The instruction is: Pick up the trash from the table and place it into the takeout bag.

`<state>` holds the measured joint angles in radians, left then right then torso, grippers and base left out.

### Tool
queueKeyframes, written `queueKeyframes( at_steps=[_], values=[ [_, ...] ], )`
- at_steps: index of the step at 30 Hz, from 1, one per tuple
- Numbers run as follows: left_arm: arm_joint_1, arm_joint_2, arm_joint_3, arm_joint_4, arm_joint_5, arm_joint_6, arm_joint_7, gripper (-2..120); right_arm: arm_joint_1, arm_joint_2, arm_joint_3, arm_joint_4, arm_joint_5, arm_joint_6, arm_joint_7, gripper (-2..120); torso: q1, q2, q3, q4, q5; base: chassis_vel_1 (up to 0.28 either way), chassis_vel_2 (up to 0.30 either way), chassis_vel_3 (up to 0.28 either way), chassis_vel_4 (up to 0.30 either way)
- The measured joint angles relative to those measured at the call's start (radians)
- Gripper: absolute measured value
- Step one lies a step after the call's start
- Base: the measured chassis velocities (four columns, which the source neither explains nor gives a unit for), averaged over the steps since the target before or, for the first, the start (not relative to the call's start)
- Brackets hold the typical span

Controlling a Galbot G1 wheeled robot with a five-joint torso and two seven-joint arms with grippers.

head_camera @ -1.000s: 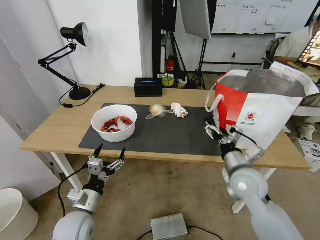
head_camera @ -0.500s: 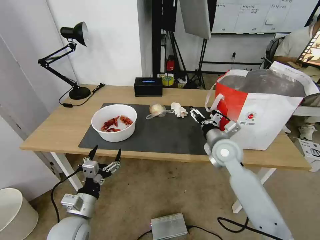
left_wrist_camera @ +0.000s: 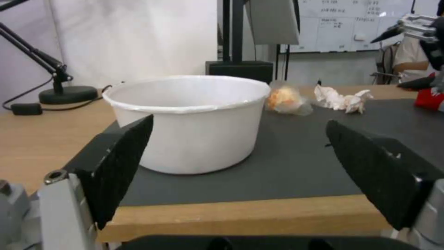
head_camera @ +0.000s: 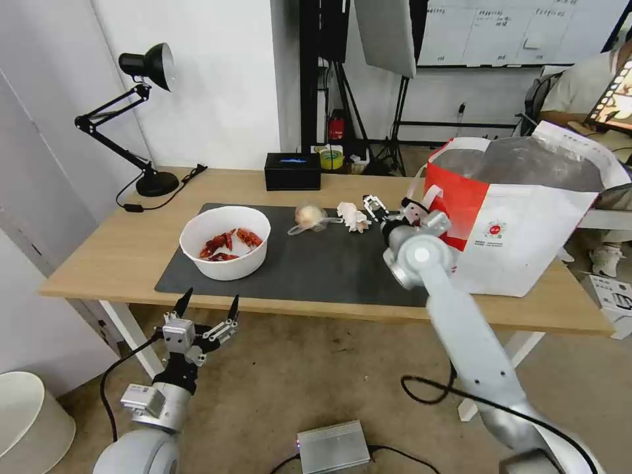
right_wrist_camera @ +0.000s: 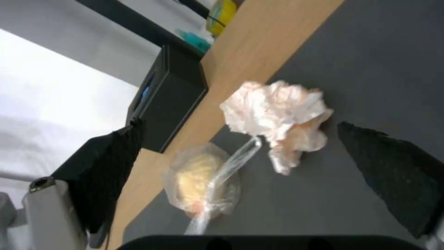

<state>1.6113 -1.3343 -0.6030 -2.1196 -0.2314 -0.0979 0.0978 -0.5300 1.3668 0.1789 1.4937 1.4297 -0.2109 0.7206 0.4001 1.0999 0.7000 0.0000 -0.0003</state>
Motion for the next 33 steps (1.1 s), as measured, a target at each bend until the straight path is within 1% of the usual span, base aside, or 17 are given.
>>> queueKeyframes(
  at_steps=[2,3,7,13,22,33],
  values=[
    [-0.002,0.002,-0.001,0.004,-0.002,0.0,0.0,100,0.016,0.03,0.004,-0.031,0.01,-0.007,0.023,100,0.0,0.0,0.0,0.0002,0.0002,0.0,0.0,0.0,0.0],
    [-0.002,0.002,-0.001,0.004,-0.002,0.0,0.0,100,0.016,0.03,0.004,-0.031,0.01,-0.007,0.023,100,0.0,0.0,0.0,0.0002,0.0002,0.0,0.0,0.0,0.0],
    [-0.006,0.006,-0.003,0.016,-0.007,0.0,0.0,100,0.031,0.072,0.016,-0.085,0.008,-0.012,0.035,100,0.0,0.0,0.0,0.0002,0.0002,0.0,0.0,0.0,0.0],
    [-0.012,0.012,-0.004,0.03,-0.012,0.0,0.0,100,0.045,0.096,0.043,-0.146,-0.005,-0.012,0.041,100,0.0,0.0,0.0,0.0,0.0003,0.0,0.0,0.0,0.0],
    [-0.026,0.012,0.008,0.048,-0.014,-0.001,0.0,100,0.074,0.139,0.076,-0.243,-0.03,-0.01,0.01,100,0.0,0.0,0.0,0.0,0.0003,0.0,0.0,0.0,0.0],
    [-0.029,0.011,0.011,0.057,-0.013,-0.001,0.0,100,0.1,0.166,0.097,-0.305,-0.049,-0.008,-0.026,100,0.0,0.0,0.0,0.0,0.0003,0.0,0.0,0.0,0.0]
  ],
)
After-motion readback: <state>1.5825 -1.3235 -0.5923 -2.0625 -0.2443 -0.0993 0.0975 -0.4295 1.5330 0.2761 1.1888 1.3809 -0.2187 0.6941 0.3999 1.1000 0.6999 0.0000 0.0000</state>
